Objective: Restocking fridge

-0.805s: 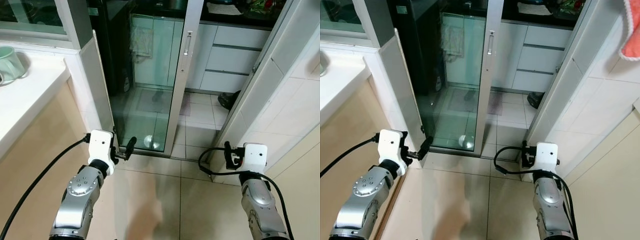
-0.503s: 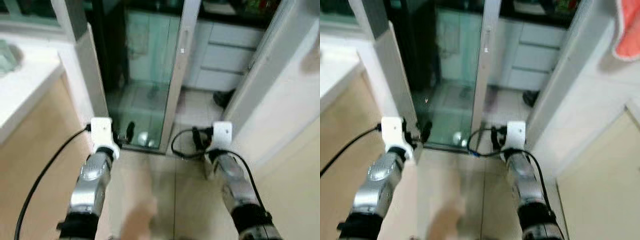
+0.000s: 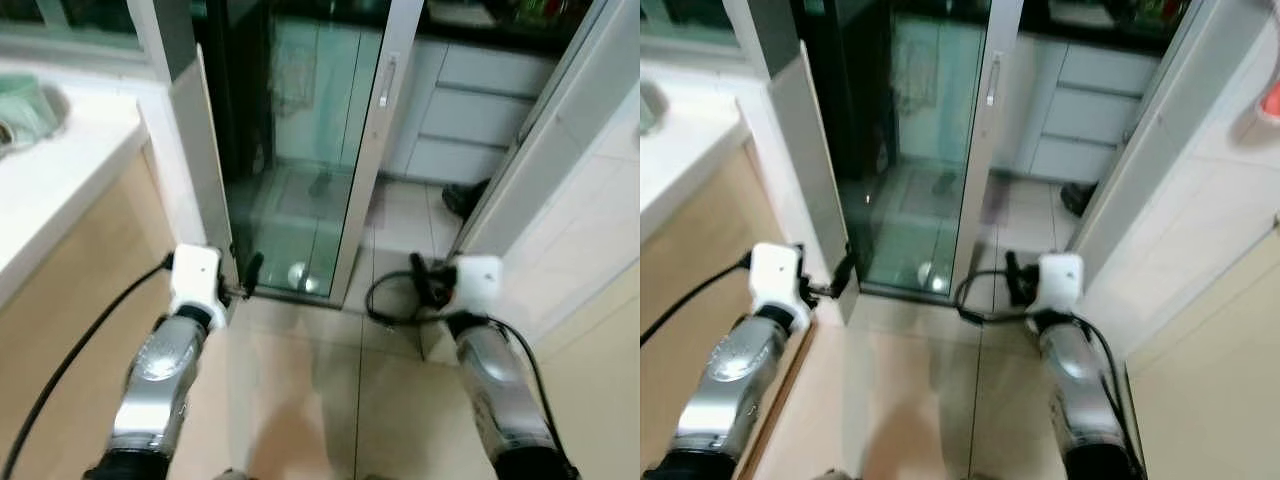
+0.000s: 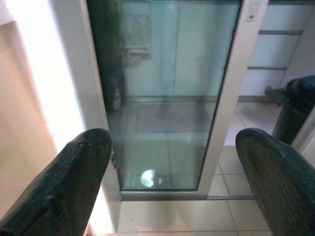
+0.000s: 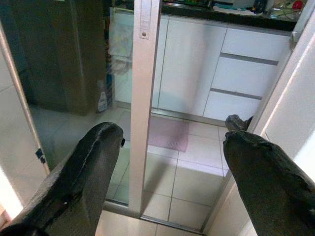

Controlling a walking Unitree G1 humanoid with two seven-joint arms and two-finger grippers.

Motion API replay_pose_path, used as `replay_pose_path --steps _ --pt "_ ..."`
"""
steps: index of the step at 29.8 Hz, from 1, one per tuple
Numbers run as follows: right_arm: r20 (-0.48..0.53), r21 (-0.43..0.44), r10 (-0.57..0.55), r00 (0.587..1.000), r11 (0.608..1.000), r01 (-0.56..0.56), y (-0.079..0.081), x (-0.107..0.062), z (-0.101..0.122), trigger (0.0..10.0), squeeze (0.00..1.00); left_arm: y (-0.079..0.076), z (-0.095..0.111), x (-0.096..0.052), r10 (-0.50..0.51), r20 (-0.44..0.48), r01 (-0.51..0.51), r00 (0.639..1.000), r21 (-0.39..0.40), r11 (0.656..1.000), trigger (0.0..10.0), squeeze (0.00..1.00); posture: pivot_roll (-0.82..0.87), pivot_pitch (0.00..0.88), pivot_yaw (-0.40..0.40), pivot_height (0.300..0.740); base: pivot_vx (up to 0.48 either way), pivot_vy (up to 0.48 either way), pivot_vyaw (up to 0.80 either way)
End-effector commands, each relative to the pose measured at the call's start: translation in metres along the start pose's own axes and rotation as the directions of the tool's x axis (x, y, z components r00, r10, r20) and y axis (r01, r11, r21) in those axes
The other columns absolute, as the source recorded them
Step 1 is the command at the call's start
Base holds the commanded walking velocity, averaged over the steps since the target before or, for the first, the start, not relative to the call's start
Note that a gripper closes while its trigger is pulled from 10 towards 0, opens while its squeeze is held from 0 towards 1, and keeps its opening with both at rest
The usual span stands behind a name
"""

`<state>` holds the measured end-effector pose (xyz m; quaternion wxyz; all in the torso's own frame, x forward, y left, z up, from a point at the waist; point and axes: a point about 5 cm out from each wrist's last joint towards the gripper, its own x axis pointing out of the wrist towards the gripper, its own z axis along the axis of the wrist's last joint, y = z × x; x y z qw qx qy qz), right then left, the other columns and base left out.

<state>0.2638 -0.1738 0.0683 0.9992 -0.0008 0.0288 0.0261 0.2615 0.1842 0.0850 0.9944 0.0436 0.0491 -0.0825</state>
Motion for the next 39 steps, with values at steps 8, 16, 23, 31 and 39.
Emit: replay_pose_path --steps 8,16,23,31,39 --pt "0.044 0.052 -0.018 0.999 0.999 0.015 0.006 0.016 0.015 10.0 0.0 -0.02 0.024 0.02 -0.053 0.122 0.047 0.991 0.055 0.997 10.0 0.0 -0.08 0.0 -0.028 0.74 0.0 0.0 0.0" --pt "0.016 0.033 -0.01 1.0 0.999 0.009 0.008 0.024 0.012 10.0 0.0 -0.016 0.027 0.03 -0.021 0.118 0.018 0.993 0.021 1.0 10.0 0.0 -0.08 0.0 -0.018 0.74 -0.098 0.0 0.0" --pt "-0.004 0.026 -0.019 1.0 0.999 0.019 0.006 0.024 0.008 10.0 0.0 -0.017 0.026 0.031 -0.015 0.115 0.013 0.993 0.018 1.0 10.0 0.0 -0.08 0.0 -0.016 0.74 -0.316 0.0 0.0" --pt "-0.018 0.017 -0.019 1.0 1.0 0.02 0.005 0.025 0.005 10.0 0.0 -0.016 0.026 0.036 -0.013 0.111 0.012 0.994 0.014 1.0 10.0 0.0 -0.09 0.0 -0.016 0.74 -0.361 0.0 0.0" --pt "-0.029 0.007 -0.024 0.999 1.0 0.024 0.005 0.025 0.002 10.0 0.0 -0.018 0.027 0.038 -0.021 0.116 0.019 0.993 0.02 1.0 10.0 0.0 -0.09 0.0 -0.015 0.74 -0.365 0.0 0.0"
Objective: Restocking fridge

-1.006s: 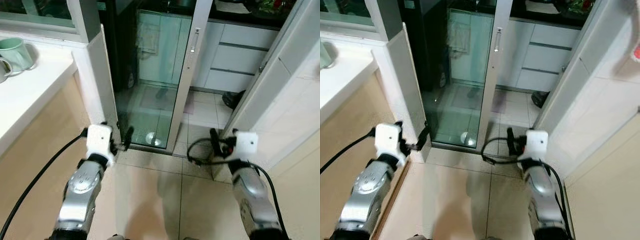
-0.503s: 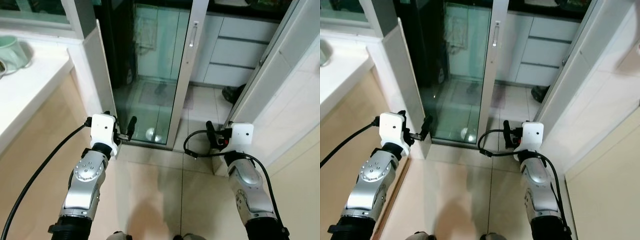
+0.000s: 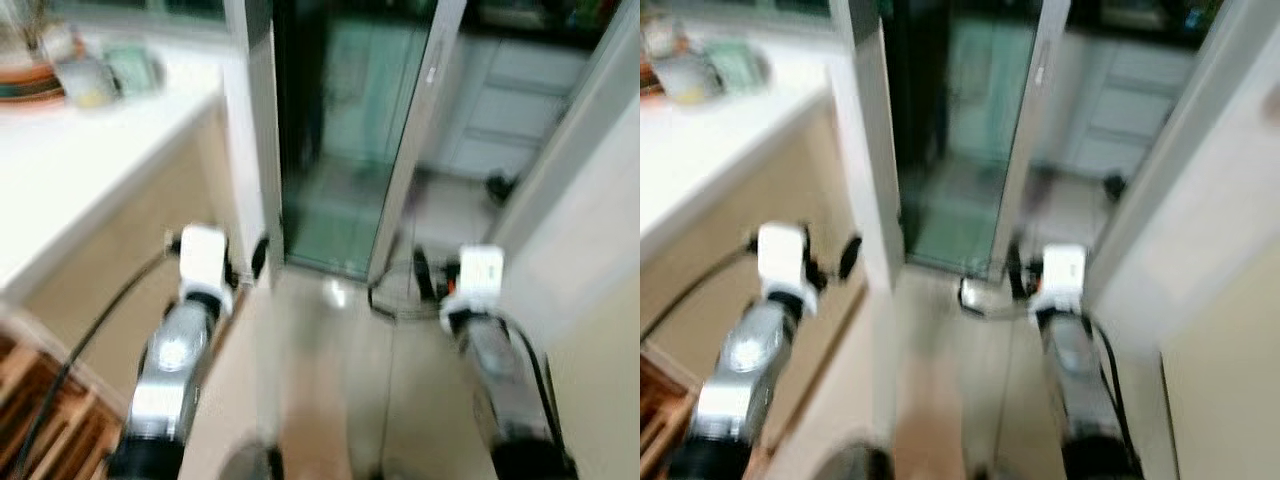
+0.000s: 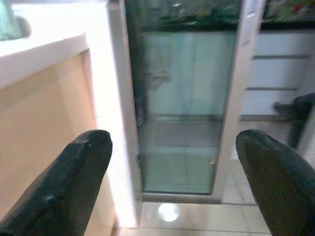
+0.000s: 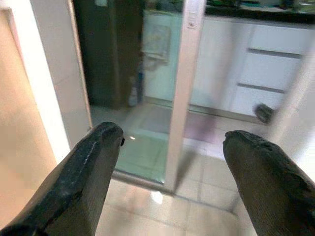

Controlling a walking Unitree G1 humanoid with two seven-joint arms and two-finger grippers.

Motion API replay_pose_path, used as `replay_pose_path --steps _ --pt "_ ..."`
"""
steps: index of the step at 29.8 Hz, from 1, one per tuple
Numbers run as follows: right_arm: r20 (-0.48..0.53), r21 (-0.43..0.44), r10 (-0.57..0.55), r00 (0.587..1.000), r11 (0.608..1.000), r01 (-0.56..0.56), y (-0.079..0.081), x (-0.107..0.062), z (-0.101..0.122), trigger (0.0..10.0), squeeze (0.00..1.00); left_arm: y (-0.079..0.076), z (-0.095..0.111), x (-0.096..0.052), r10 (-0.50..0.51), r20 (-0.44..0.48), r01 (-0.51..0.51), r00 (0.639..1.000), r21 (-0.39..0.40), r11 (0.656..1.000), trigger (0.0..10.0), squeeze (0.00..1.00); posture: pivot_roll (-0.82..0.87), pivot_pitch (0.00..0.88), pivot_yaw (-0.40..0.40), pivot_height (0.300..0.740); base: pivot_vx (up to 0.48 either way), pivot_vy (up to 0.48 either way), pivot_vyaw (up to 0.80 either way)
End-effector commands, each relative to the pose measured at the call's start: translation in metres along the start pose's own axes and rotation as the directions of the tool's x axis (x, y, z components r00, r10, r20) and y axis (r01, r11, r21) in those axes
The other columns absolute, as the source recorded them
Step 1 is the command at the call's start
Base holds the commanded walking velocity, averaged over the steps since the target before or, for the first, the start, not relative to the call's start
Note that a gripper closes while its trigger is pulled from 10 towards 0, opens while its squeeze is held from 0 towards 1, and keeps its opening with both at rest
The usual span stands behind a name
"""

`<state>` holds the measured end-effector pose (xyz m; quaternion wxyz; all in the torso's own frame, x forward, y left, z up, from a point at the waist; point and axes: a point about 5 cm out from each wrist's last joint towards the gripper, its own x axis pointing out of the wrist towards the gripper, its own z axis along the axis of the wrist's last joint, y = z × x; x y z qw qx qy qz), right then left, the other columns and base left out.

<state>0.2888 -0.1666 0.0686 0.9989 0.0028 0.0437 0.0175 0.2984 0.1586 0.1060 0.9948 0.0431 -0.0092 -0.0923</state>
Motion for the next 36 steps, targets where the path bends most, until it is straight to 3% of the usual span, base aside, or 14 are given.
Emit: replay_pose_path --steps 1,18,21,25,31,36 --pt "-0.003 -0.002 -0.008 1.0 1.0 0.008 -0.001 -0.001 -0.001 10.0 0.0 -0.001 0.0 0.001 -0.007 0.0 0.007 1.0 0.012 1.0 10.0 0.0 -0.09 0.0 -0.013 0.74 -0.368 0.0 0.0" --pt "-0.023 -0.011 -0.015 1.0 1.0 0.015 -0.002 -0.007 -0.008 10.0 0.0 0.001 -0.004 0.001 -0.011 -0.014 0.012 1.0 0.022 1.0 10.0 0.0 -0.1 0.0 0.002 0.74 -0.296 0.0 0.0" --pt "-0.015 0.002 -0.06 0.998 0.998 0.06 -0.007 -0.007 -0.01 10.0 0.0 0.003 -0.006 0.004 0.014 -0.021 -0.013 1.0 0.018 1.0 10.0 0.0 -0.11 0.0 0.013 0.74 -0.3 0.0 0.0" --pt "0.069 0.035 -0.105 0.992 0.994 0.103 -0.009 -0.006 0.005 10.0 0.0 0.013 -0.01 0.007 0.116 -0.066 -0.122 0.991 -0.108 0.987 10.0 0.0 -0.1 0.0 0.02 0.74 0.0 0.0 0.0" --pt "0.065 0.035 -0.089 0.994 0.996 0.087 -0.007 -0.004 0.006 10.0 0.0 0.017 -0.012 0.003 0.138 -0.061 -0.144 0.989 -0.115 0.983 10.0 0.0 -0.09 0.0 0.0 0.74 0.0 0.0 0.0" --pt "0.05 0.017 -0.07 0.996 0.997 0.07 -0.008 -0.002 0.003 10.0 0.0 0.02 -0.012 0.003 0.162 -0.059 -0.168 0.985 -0.125 0.978 10.0 0.0 -0.07 0.0 -0.018 0.74 0.0 0.48 0.0"
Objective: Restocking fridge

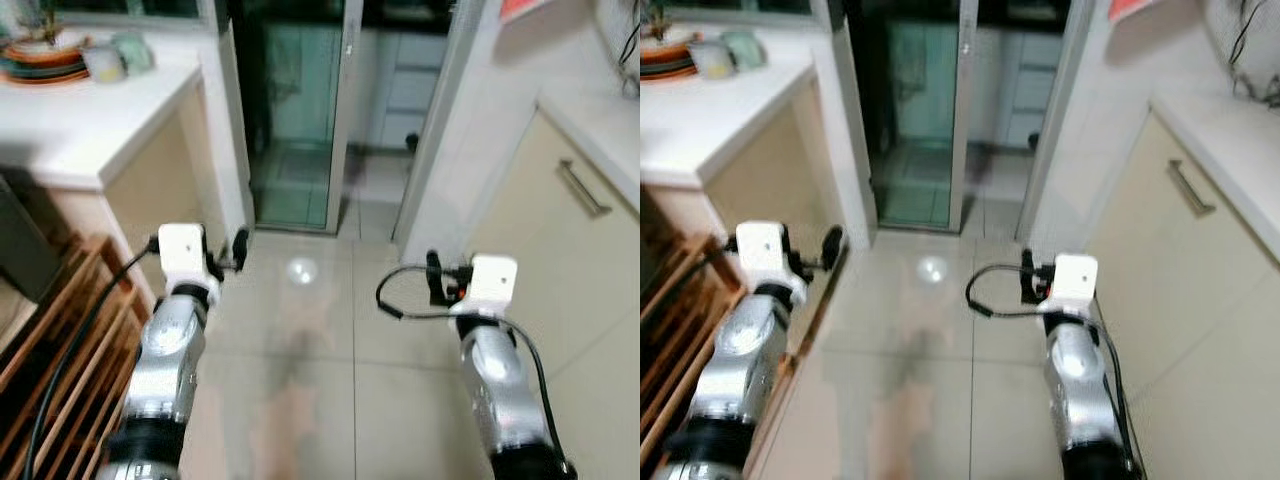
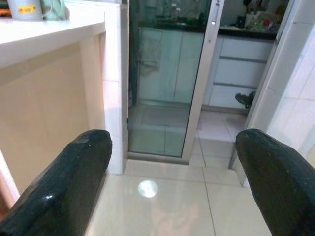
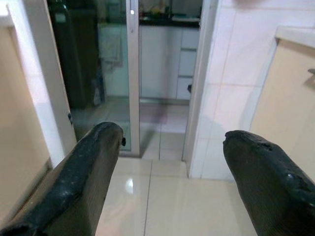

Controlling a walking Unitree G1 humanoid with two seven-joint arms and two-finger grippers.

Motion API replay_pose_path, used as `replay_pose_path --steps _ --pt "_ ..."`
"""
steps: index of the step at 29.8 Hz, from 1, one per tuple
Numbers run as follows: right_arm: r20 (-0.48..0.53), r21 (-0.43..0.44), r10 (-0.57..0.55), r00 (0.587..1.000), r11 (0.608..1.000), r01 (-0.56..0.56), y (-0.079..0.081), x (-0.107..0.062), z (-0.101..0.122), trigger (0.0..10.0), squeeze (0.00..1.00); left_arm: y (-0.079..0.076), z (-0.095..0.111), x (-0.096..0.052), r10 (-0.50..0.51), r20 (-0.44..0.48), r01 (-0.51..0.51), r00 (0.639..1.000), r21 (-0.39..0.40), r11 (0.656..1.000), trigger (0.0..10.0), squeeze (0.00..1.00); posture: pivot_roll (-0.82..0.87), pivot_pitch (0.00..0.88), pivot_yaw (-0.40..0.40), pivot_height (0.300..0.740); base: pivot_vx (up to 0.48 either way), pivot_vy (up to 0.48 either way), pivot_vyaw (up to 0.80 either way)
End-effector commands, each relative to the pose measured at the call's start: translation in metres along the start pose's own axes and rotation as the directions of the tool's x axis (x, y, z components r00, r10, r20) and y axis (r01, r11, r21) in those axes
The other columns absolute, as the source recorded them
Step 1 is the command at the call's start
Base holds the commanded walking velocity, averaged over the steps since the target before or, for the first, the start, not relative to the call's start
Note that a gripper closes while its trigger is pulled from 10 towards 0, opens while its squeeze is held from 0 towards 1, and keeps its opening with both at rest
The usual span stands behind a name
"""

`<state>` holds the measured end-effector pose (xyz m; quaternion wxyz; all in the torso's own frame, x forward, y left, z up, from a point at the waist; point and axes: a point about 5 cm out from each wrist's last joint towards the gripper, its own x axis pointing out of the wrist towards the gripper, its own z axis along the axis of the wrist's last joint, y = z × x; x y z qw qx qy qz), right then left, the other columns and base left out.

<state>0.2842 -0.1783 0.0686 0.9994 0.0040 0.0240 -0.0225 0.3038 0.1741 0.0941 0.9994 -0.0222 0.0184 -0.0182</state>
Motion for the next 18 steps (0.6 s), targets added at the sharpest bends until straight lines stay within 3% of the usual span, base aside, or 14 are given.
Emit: replay_pose_path --steps 1,9,18 --pt "0.008 0.006 0.012 1.0 1.0 -0.012 0.0034 0.003 0.0022 10.0 0.0 0.0052 0.0022 0.0016 0.028 0.0 -0.028 1.0 -0.002 1.0 10.0 0.0 -0.07 0.0 -0.02 0.74 0.0 0.48 0.0" --pt "-0.003 -0.001 0.035 0.999 0.999 -0.035 0.0077 0.0065 0.0003 10.0 0.0 0.0074 0.0041 0.0023 0.041 0.017 -0.042 0.999 0.028 0.999 10.0 0.0 -0.06 0.0 -0.036 0.74 0.0 0.48 0.0" --pt "0.001 -0.002 0.047 0.999 0.999 -0.047 0.01 0.0116 0.002 10.0 0.0 0.0093 0.0056 0.0033 0.036 0.031 -0.036 0.999 0.0 0.999 10.0 0.0 -0.05 0.0 -0.043 0.74 0.0 0.472 0.0"
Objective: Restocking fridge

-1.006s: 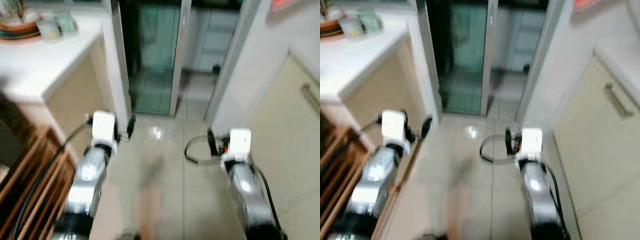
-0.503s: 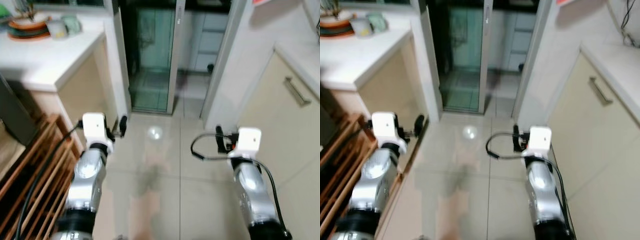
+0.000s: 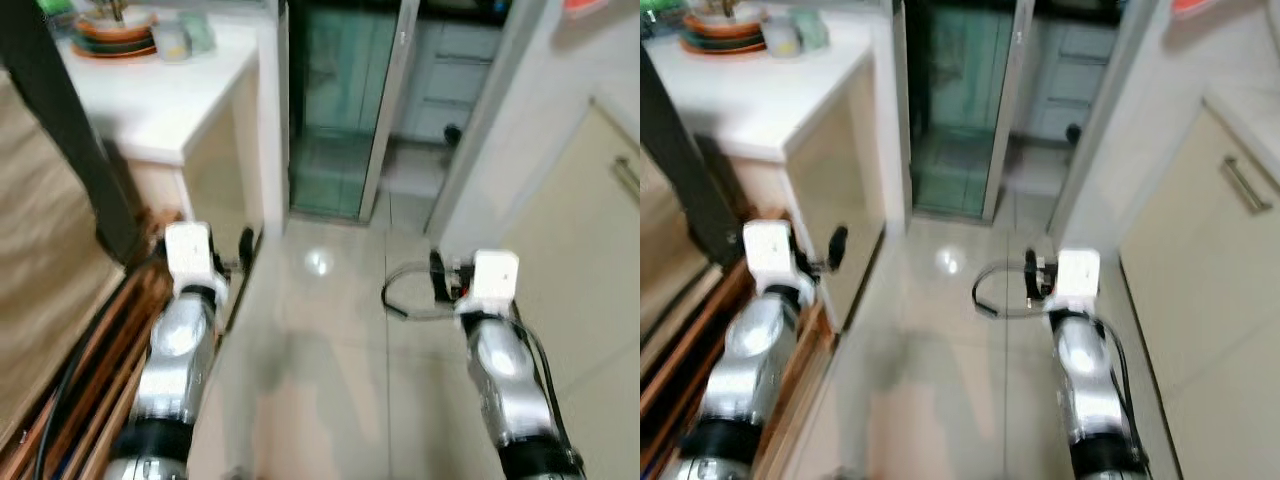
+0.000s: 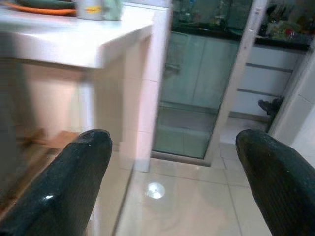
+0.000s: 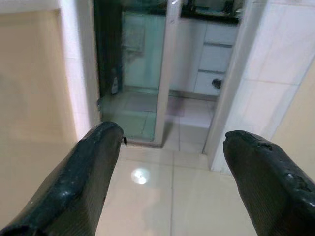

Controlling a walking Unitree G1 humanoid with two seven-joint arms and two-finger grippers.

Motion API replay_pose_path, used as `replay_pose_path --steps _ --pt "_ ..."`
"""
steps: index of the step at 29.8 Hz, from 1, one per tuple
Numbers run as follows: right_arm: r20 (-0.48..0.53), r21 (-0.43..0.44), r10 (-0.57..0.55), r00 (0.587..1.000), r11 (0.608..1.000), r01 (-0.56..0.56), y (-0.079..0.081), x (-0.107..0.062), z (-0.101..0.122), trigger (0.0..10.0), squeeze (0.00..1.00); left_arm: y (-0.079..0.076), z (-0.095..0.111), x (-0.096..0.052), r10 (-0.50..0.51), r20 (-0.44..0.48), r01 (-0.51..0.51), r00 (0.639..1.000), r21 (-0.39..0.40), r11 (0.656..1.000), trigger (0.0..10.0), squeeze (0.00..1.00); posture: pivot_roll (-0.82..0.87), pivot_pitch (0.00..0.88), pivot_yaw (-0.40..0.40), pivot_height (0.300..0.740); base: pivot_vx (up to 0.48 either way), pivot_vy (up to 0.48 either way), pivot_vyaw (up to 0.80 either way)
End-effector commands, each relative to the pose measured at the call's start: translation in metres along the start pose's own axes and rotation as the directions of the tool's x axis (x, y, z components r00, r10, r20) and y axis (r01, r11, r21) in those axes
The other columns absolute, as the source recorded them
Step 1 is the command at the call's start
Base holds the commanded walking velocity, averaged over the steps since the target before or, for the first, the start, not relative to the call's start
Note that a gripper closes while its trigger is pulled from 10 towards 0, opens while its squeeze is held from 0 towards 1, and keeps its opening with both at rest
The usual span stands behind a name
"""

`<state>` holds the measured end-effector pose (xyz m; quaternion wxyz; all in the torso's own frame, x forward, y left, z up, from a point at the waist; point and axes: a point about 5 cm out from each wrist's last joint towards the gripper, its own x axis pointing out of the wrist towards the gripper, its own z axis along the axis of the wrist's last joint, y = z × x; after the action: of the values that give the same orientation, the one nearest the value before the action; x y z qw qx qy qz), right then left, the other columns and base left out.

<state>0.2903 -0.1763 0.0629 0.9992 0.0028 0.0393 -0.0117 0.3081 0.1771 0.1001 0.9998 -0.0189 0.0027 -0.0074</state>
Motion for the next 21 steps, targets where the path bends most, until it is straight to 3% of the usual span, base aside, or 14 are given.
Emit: replay_pose_path --steps 1,7,10,21 --pt "0.032 0.0 0.027 0.999 1.0 -0.027 0.0079 0.0054 0.0076 10.0 0.0 0.0068 -0.0003 -0.0006 0.016 0.004 -0.016 1.0 0.003 1.0 10.0 0.0 -0.05 0.0 -0.043 0.74 0.0 0.442 0.0" --pt "0.029 -0.001 0.038 0.999 0.999 -0.038 0.0104 0.0072 0.0068 10.0 0.0 0.0008 0.0036 -0.0006 -0.014 0.035 0.011 0.999 0.081 0.997 10.0 0.0 -0.04 0.0 -0.048 0.74 0.0 0.144 0.0" --pt "0.028 -0.001 0.041 0.999 0.999 -0.041 0.0102 0.0073 0.0067 10.0 0.0 -0.0018 0.006 0.0004 -0.02 0.041 0.019 0.999 0.034 0.999 10.0 0.0 -0.04 0.0 -0.048 0.74 -0.085 0.0 0.0" --pt "0.017 0.0 0.031 0.999 1.0 -0.031 0.0082 0.0039 0.0016 10.0 0.0 -0.0013 0.0056 0.002 -0.028 0.039 0.025 0.999 0.07 0.997 10.0 0.0 -0.06 0.0 -0.036 0.74 -0.459 0.0 0.0"
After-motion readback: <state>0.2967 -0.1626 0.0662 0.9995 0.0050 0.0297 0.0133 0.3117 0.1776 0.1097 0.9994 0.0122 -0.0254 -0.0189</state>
